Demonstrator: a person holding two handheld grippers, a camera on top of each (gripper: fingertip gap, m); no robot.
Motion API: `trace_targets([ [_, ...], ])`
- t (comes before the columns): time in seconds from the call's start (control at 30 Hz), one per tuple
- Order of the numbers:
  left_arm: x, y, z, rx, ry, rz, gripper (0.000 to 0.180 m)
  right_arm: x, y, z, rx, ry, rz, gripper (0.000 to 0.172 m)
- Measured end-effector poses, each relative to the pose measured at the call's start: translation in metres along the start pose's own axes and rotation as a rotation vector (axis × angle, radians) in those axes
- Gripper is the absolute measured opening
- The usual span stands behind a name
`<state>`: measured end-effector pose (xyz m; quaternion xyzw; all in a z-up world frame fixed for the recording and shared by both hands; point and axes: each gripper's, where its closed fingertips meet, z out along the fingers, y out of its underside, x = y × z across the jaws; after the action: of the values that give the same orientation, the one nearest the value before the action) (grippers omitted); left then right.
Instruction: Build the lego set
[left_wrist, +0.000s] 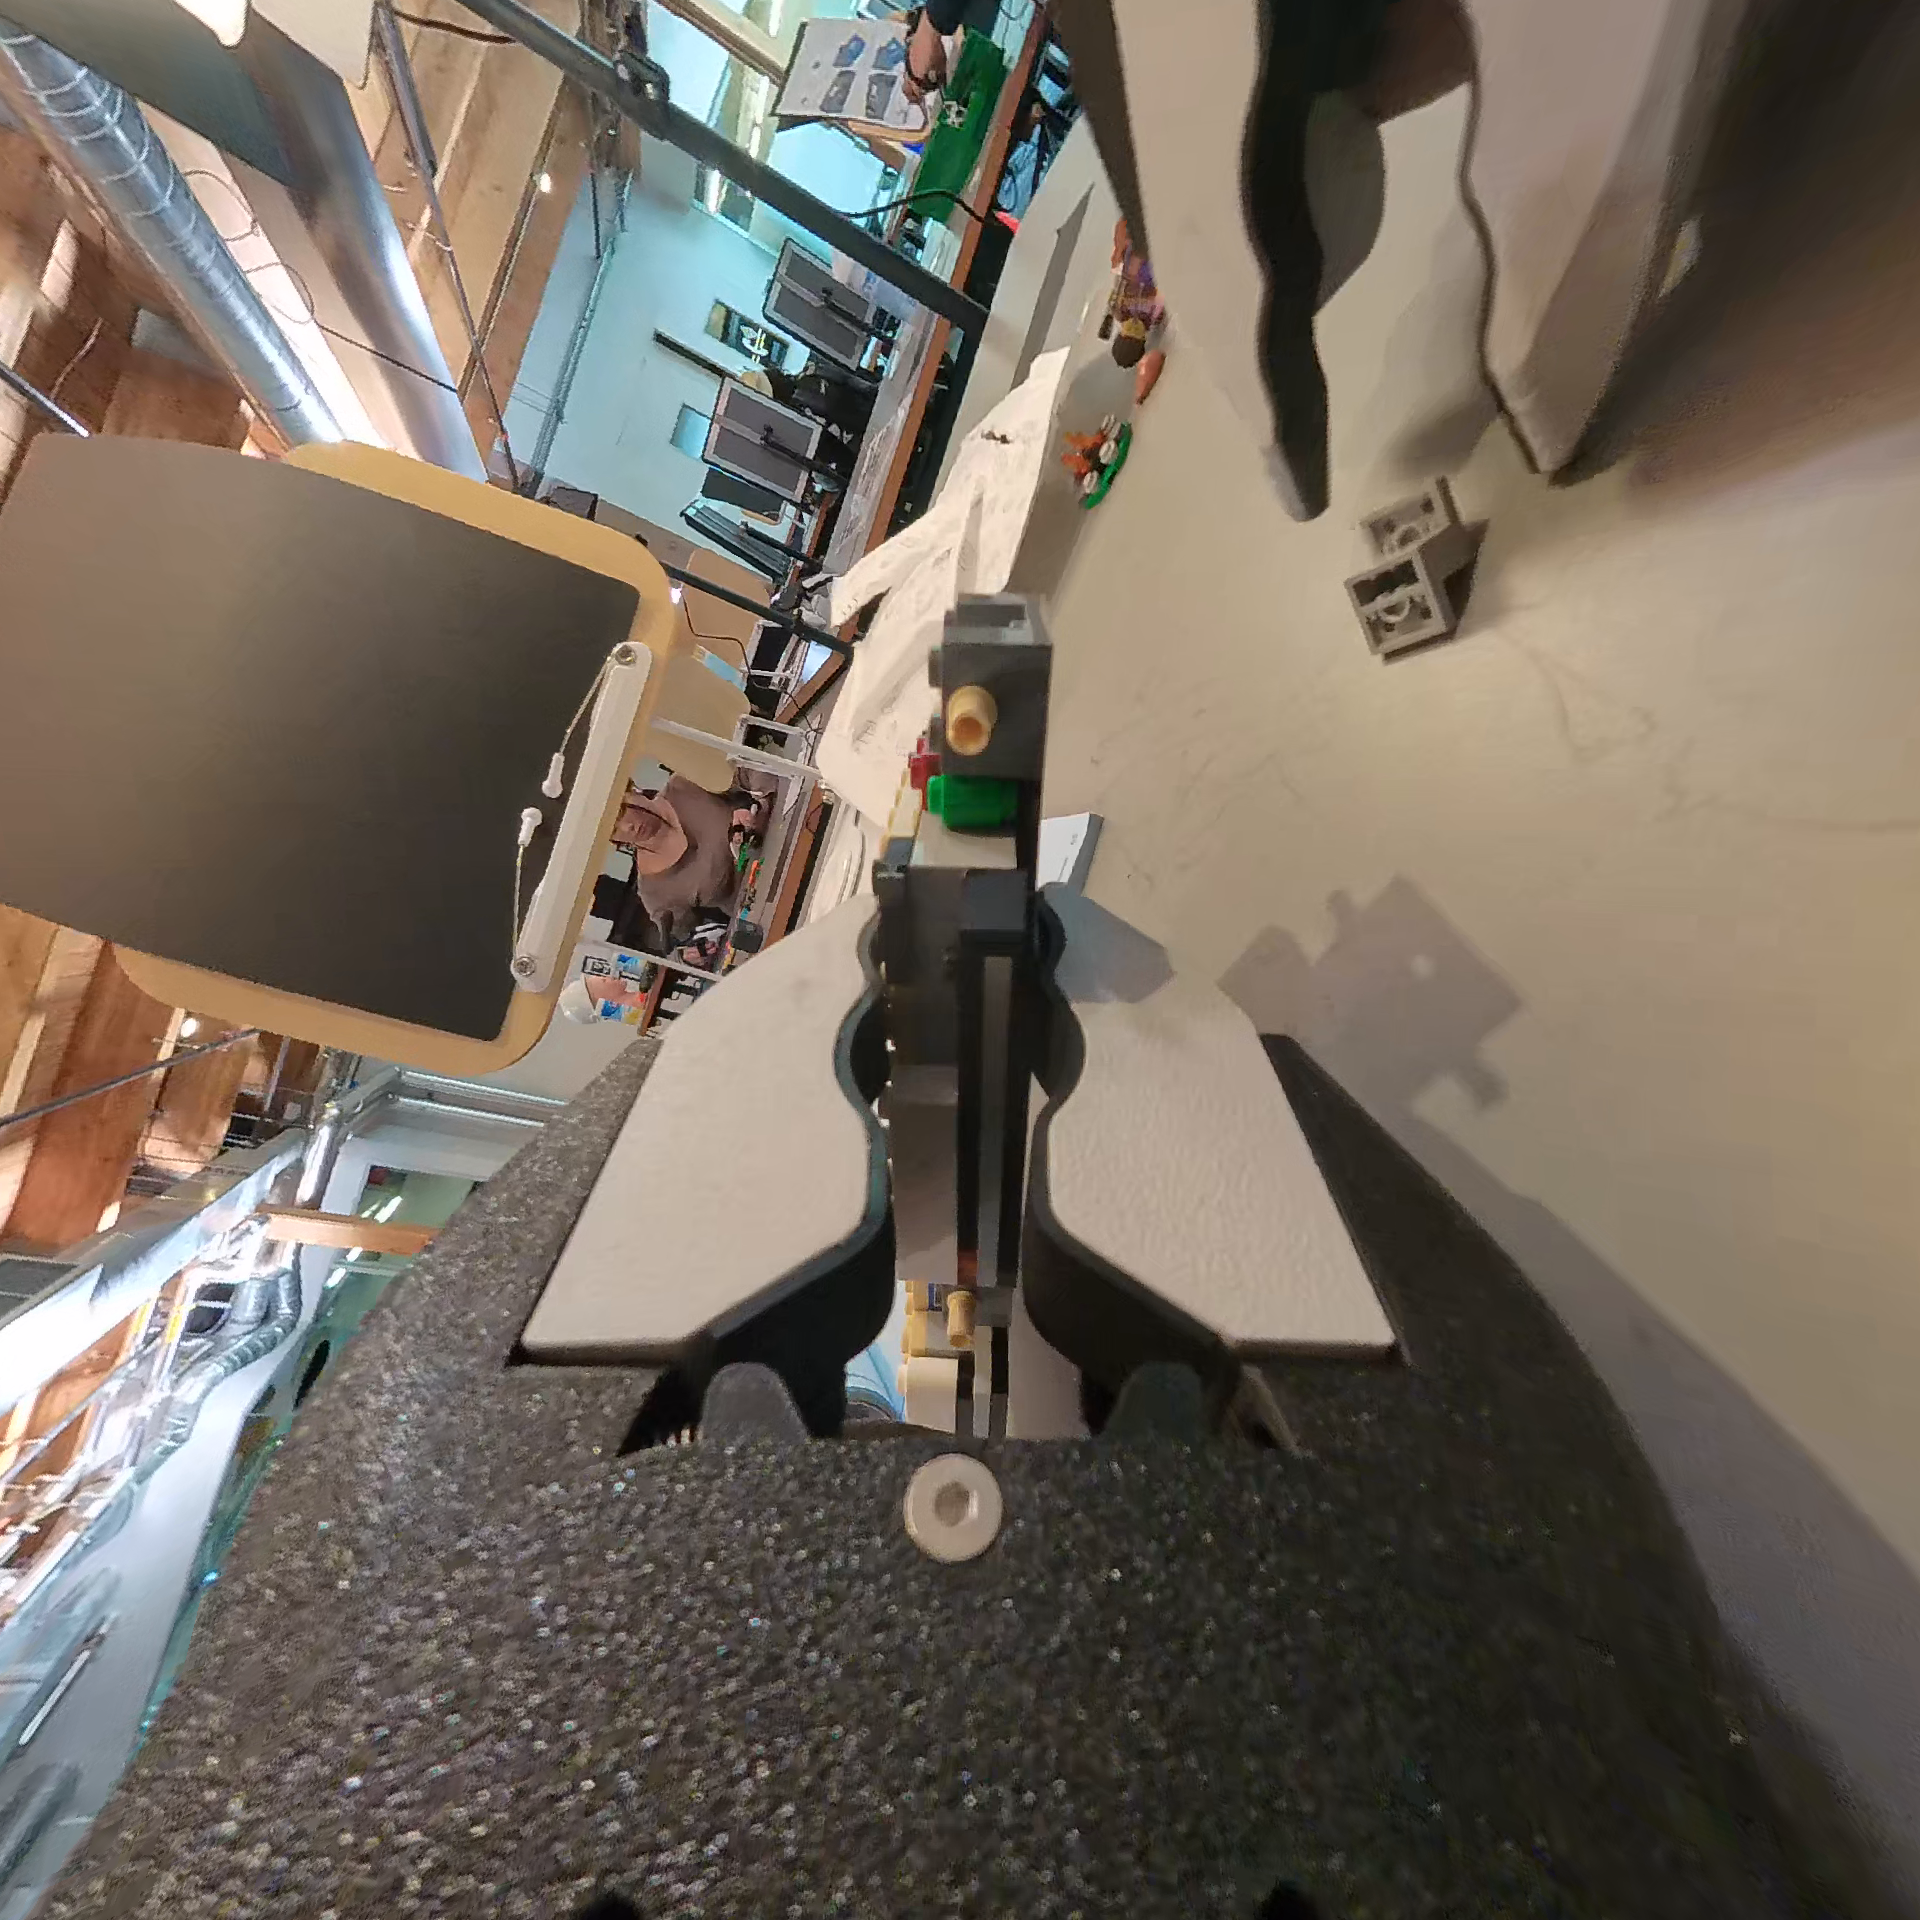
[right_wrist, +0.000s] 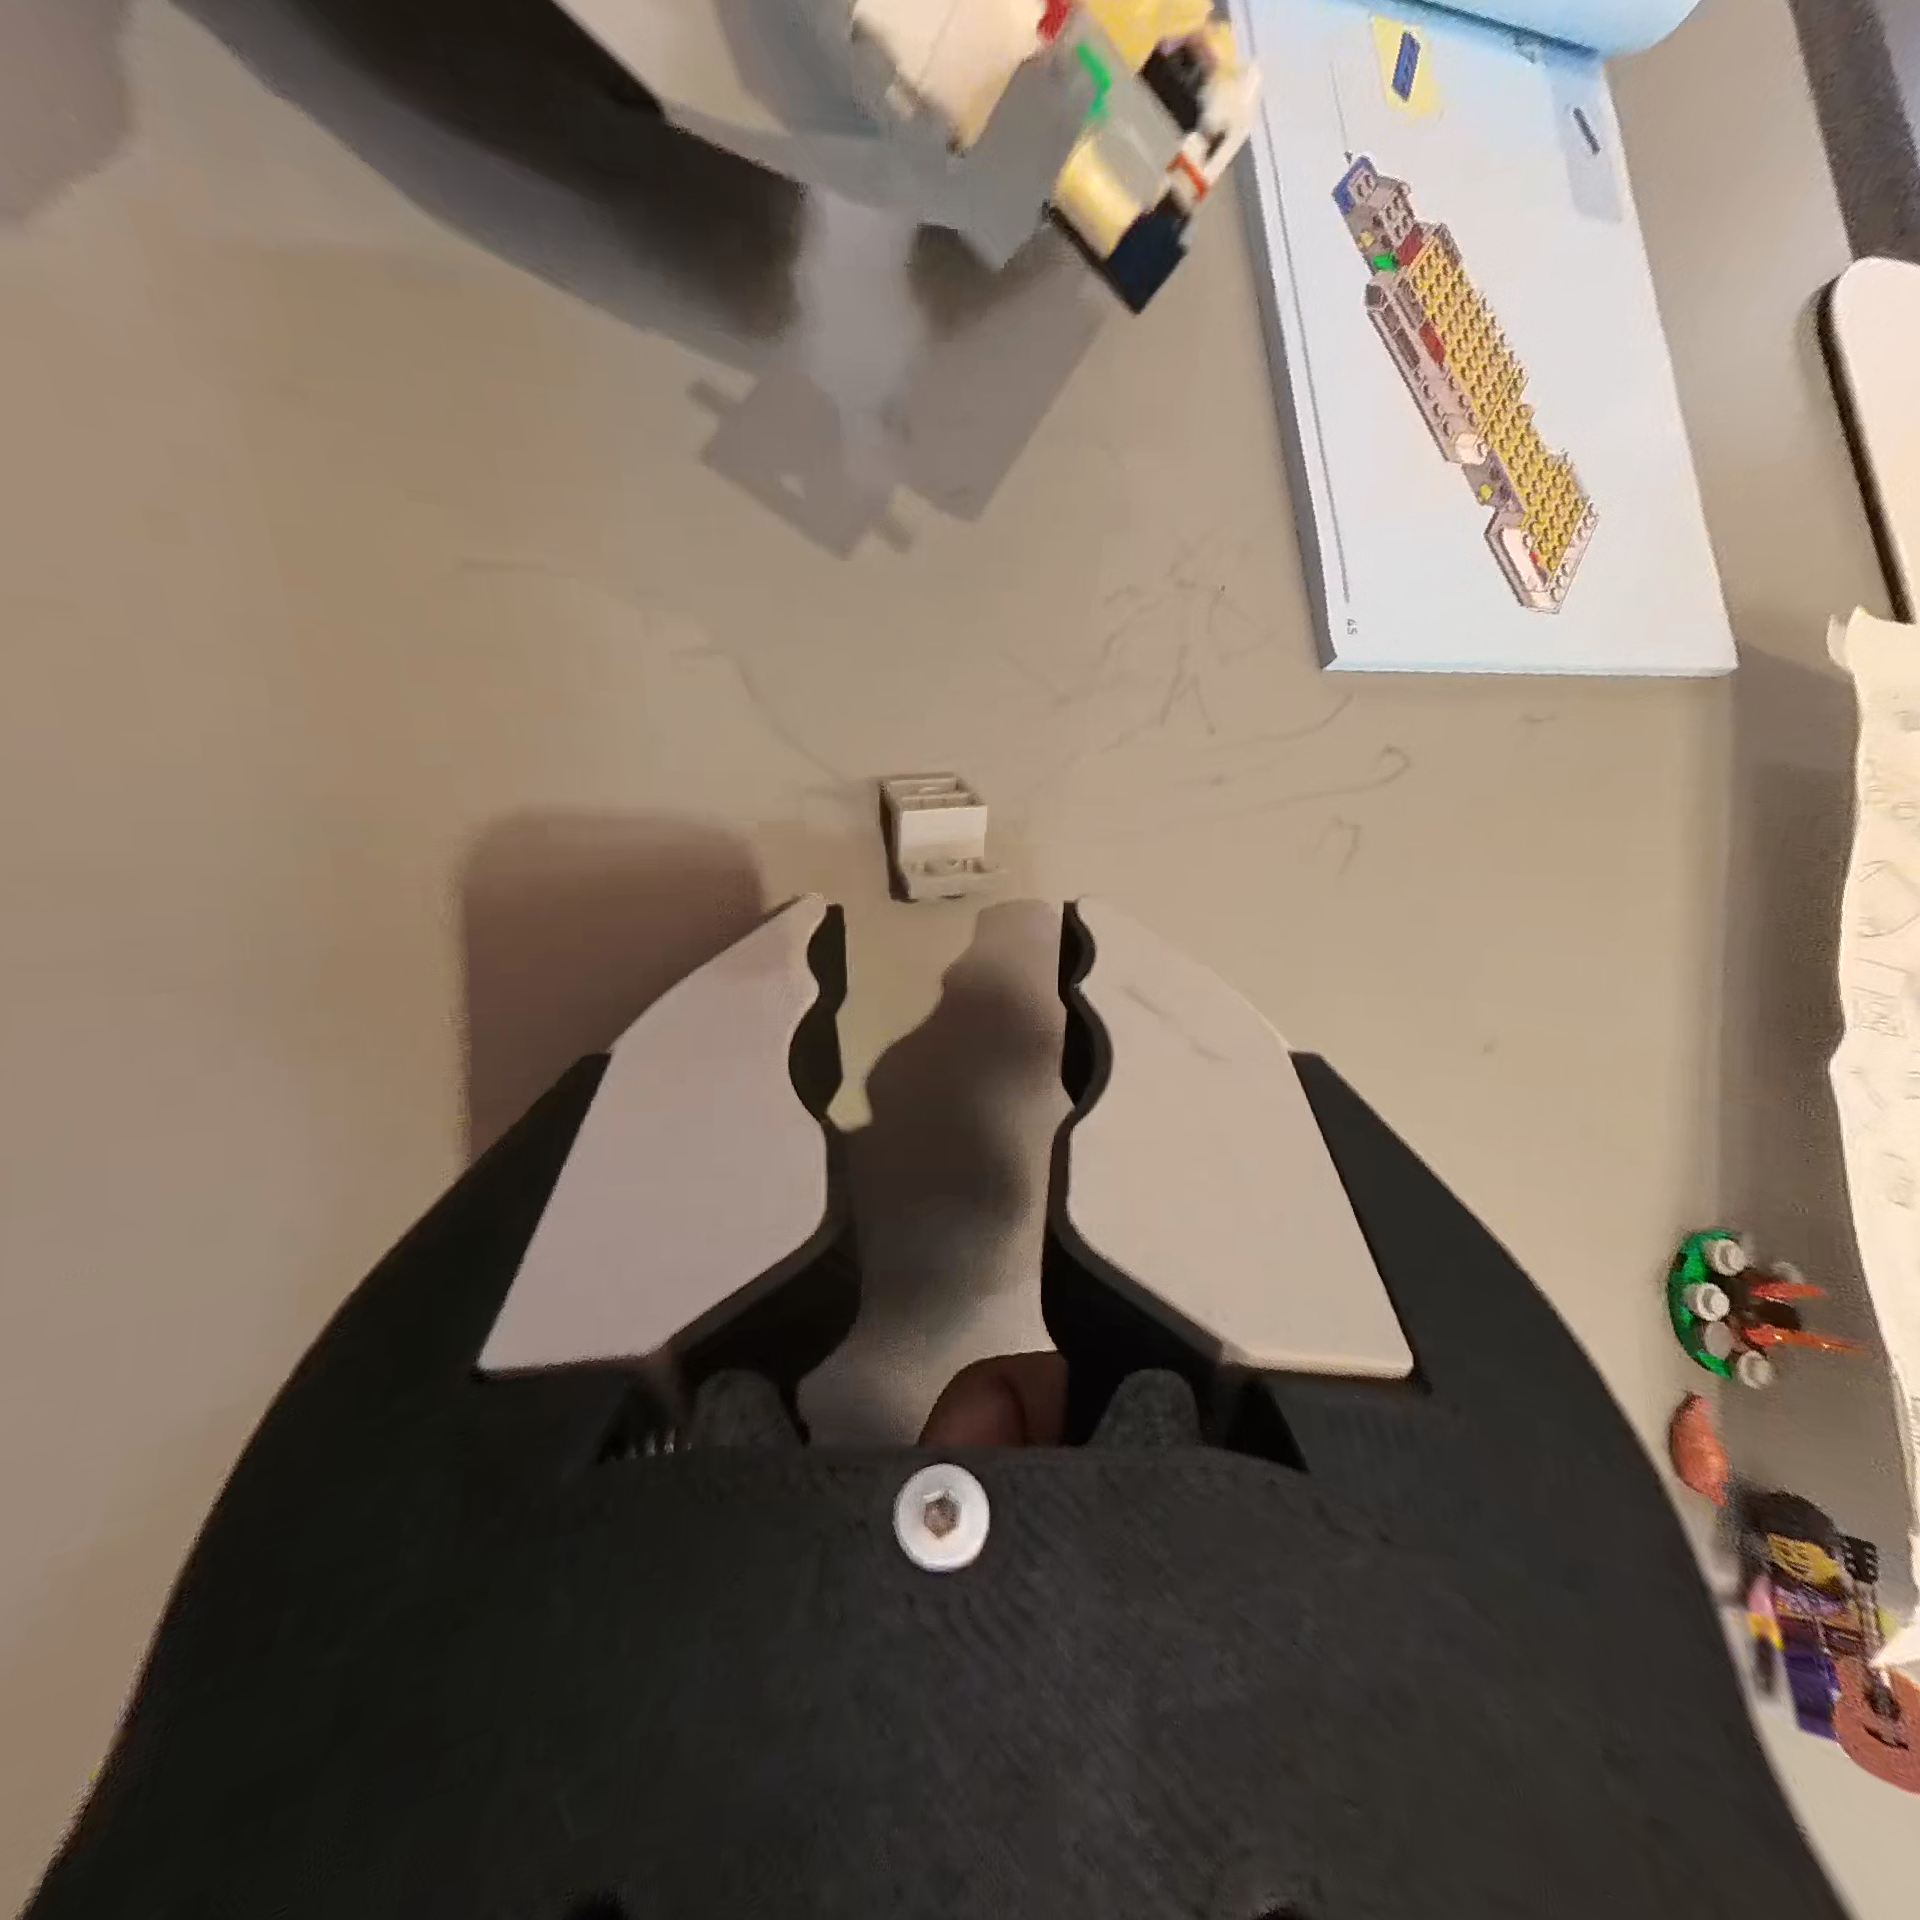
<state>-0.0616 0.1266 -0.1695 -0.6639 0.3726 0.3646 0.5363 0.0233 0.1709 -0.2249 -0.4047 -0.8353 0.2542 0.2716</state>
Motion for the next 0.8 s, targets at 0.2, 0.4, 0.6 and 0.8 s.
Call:
trace_targets([
  [0.2,0.009,-0.005,0.000,-0.009,0.015,0.101,0.024,-0.006,-0.007,0.007,0.014,-0.014,-0.014,0.016],
  [0.4,0.013,-0.005,-0.004,-0.045,0.006,0.225,0.024,-0.015,-0.021,-0.009,-0.041,0.011,-0.102,0.016],
  [0.6,0.019,-0.001,0.001,-0.065,0.005,0.326,0.024,-0.028,0.010,-0.036,-0.437,-0.114,-0.302,0.016],
  [0.8,0.026,-0.002,0.002,-0.060,0.036,0.348,0.024,-0.040,0.011,-0.042,-0.613,-0.297,-0.350,0.016],
])
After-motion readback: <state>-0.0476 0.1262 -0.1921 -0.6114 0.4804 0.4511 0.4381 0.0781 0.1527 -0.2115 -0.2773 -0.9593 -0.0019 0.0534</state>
